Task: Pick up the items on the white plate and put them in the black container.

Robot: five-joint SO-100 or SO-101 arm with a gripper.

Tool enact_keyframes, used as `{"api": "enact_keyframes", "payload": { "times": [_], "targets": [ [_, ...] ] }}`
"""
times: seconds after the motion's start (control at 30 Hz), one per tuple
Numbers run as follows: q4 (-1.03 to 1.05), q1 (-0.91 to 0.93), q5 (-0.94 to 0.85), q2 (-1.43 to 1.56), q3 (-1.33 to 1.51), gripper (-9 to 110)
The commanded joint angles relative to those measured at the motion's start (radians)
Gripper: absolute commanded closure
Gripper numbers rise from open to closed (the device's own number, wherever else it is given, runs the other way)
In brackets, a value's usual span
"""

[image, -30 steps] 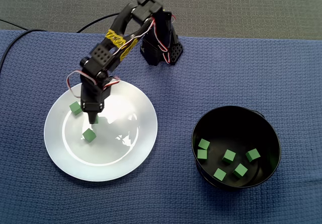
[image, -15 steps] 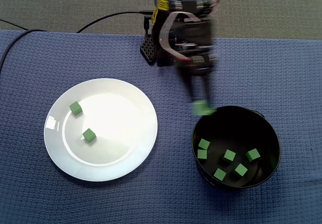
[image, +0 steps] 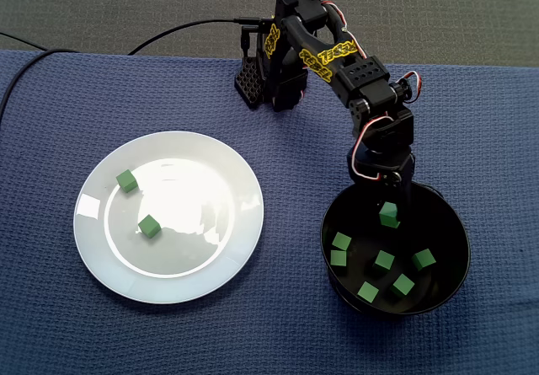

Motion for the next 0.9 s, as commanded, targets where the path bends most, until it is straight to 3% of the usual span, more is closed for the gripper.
{"api": "enact_keyframes", "payload": {
  "times": [0.0,0.2,0.33,0.43,0.5,0.63,0.87],
  "targets": [
    [0.008,-0.012,0.003,0.031,-0.038,81],
    [0.321,0.13,-0.048,0.132,-0.311,72],
    [0.494,0.531,-0.135,0.196,-0.439,73],
    [0.394,0.931,-0.063,0.202,-0.341,74],
    [0.265,1.081,-0.061,0.181,-0.202,75],
    [0.055,1.224,-0.115,0.04,-0.02,76],
    [0.041,1.278,0.017,-0.195,-0.063,75]
  ]
}}
